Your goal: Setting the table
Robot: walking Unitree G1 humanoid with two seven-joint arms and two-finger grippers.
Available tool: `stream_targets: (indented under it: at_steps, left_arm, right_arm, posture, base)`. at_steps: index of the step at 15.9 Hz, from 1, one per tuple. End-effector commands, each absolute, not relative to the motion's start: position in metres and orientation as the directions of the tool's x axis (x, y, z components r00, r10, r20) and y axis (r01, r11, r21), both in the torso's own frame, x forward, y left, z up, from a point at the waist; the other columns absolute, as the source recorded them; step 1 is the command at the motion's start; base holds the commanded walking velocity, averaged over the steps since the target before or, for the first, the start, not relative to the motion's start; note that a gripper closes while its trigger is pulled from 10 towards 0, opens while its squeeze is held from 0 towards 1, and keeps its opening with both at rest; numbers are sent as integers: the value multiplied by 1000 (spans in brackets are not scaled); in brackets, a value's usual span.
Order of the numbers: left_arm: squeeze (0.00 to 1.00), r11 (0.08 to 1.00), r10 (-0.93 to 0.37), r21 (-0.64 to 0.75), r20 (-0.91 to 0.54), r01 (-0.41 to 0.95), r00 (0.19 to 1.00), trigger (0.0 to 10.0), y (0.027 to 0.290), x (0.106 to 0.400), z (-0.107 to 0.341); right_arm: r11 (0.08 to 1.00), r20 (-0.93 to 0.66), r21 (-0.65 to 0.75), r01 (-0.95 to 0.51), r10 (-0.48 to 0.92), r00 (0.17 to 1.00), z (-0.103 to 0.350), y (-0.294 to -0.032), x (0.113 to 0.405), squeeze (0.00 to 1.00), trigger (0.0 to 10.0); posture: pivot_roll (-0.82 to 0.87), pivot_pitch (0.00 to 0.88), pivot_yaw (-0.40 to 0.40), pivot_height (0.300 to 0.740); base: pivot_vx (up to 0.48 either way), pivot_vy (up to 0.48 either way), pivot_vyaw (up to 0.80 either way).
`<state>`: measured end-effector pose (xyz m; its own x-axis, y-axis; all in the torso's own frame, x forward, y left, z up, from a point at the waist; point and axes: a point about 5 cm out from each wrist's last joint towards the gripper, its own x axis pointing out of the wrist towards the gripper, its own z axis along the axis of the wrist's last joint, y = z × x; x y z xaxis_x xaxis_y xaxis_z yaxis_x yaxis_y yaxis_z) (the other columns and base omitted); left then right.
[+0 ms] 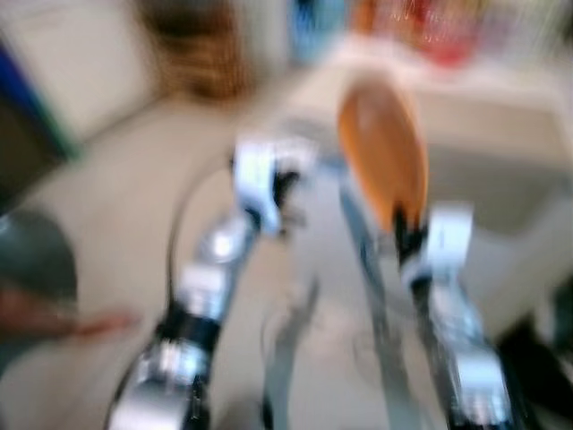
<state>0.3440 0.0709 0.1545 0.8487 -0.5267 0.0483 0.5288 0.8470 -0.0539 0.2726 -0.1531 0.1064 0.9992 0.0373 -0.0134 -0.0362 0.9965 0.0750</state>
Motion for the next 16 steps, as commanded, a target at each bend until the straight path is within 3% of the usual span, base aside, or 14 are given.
stream_targets:
  at_steps: [1, 3, 6, 13, 16]
  left_arm:
    - [0, 843, -534, -37, 72, 537, 843, 10000, 71, 347, 164]
    - [0, 838, -543, -23, 79, 546, 836, 10000, 70, 347, 165]
    - [0, 833, -550, -25, 76, 553, 832, 10000, 69, 345, 163]
    - [0, 861, -508, 15, 72, 508, 858, 10000, 68, 343, 160]
    - [0, 878, -479, 37, 80, 477, 874, 10000, 70, 346, 163]
  right_arm:
    - [996, 59, 71, -52, 48, 997, 123, -151, 278, 0, 0]
    - [996, 52, 68, -56, 52, 997, 122, -150, 278, 0, 0]
    - [996, 38, 62, -57, 55, 998, 120, -149, 279, 0, 0]
    - [997, 43, 39, -73, 71, 997, 120, -147, 278, 0, 0]
    - [996, 50, 34, -77, 76, 996, 121, -147, 278, 0, 0]
  posture:
    - [-18, 0, 16, 722]
    - [-17, 0, 16, 722]
    - [-16, 0, 13, 722]
    - [-16, 0, 16, 722]
    - [-17, 0, 12, 722]
  base:
    - [0, 0, -775]
    - [0, 0, -775]
    - [0, -480, -781]
    - [0, -433, 0]
    - [252, -405, 0]
